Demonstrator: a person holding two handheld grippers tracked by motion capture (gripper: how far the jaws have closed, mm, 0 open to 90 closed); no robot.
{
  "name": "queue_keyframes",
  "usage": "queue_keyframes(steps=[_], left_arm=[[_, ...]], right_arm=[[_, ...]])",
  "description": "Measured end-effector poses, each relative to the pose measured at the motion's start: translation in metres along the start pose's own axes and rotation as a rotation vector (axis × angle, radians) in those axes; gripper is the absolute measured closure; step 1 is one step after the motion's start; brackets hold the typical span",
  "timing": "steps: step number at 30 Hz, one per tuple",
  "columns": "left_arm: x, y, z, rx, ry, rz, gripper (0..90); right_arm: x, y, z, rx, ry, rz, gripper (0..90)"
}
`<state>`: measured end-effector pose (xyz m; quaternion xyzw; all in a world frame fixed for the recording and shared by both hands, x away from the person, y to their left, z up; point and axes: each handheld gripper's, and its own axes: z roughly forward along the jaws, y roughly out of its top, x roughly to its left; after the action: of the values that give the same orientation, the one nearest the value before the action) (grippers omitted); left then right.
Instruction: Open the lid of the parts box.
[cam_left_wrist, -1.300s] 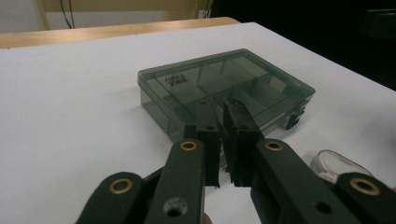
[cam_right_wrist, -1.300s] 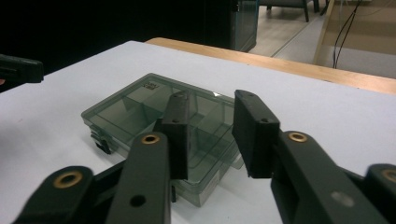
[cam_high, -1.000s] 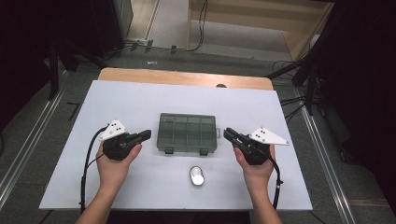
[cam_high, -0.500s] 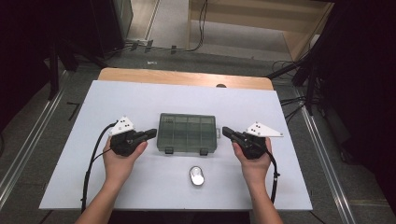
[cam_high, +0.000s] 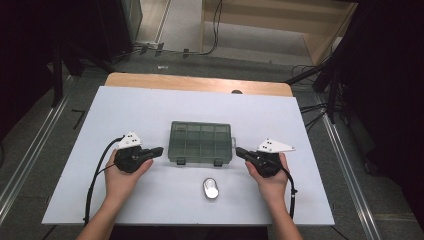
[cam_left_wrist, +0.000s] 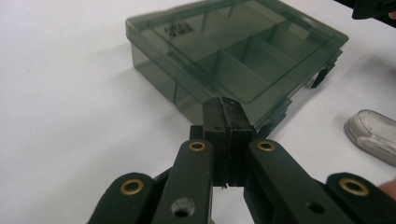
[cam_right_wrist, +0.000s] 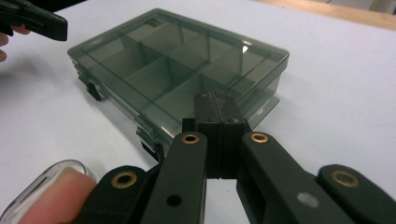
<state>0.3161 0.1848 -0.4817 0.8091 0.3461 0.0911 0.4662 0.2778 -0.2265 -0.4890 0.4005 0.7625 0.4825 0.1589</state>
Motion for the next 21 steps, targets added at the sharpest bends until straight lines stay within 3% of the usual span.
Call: queue_keyframes(steps=[7, 13, 21], left_arm=[[0.004, -0.007, 0.007, 0.052, -0.029, -0.017, 89.6], [0.002, -0.009, 0.012, 0.091, -0.057, -0.006, 89.6], [0.0, -0.011, 0.017, 0.114, -0.071, 0.001, 89.6]], right_arm=[[-0.001, -0.006, 0.005, 0.039, 0.013, -0.007, 88.3], [-0.001, -0.011, 0.009, 0.079, 0.028, -0.014, 88.3], [0.0, -0.015, 0.012, 0.125, 0.034, -0.039, 88.3]])
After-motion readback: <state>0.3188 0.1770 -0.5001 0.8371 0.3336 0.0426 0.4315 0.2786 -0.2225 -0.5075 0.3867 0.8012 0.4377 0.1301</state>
